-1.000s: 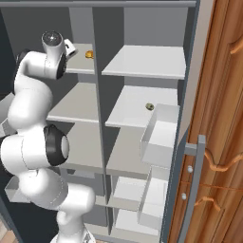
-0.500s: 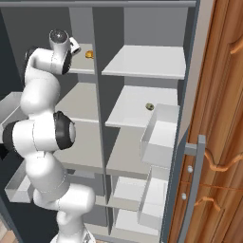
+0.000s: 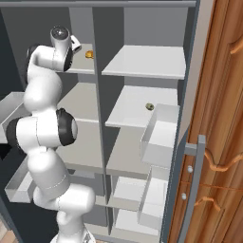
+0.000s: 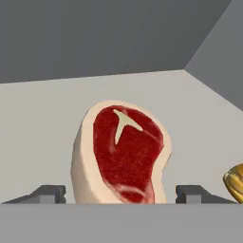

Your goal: There's a steak in the fridge that needs to be moved to the freezer for freezing. Pick up the steak from the fridge, place it on any shelf in the freezer, and close the fridge and freezer doors when done.

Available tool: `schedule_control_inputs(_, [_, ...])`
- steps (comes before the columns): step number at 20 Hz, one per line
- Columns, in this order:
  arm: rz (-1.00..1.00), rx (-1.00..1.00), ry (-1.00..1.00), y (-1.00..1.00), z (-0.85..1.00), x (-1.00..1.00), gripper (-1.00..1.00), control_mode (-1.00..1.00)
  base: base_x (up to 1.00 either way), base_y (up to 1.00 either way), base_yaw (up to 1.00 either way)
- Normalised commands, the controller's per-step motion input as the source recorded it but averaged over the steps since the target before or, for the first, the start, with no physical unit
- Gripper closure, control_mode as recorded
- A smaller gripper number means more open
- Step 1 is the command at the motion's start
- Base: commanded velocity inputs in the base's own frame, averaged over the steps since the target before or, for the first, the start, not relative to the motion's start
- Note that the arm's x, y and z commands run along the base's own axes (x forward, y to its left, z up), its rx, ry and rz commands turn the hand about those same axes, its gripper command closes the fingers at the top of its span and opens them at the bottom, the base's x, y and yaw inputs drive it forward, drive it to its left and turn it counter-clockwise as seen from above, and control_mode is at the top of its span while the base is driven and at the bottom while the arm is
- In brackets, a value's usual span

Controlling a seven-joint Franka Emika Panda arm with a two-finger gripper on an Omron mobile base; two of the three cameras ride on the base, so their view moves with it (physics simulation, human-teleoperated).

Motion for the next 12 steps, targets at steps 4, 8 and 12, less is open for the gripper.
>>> schedule_control_inputs(4, [0.00,0.00,-0.03,0.00,0.00,-0.15,-1.00,-1.00,0.00,0.00,0.00])
schedule_control_inputs(8, [-0.03,0.03,-0.11,-0.02,0.00,-0.82,-1.00,-1.00,0.00,0.00,0.00])
schedule_control_inputs(12, [-0.03,0.03,-0.12,-0.07,0.06,-1.00,-1.00,-1.00,0.00,0.00,0.00])
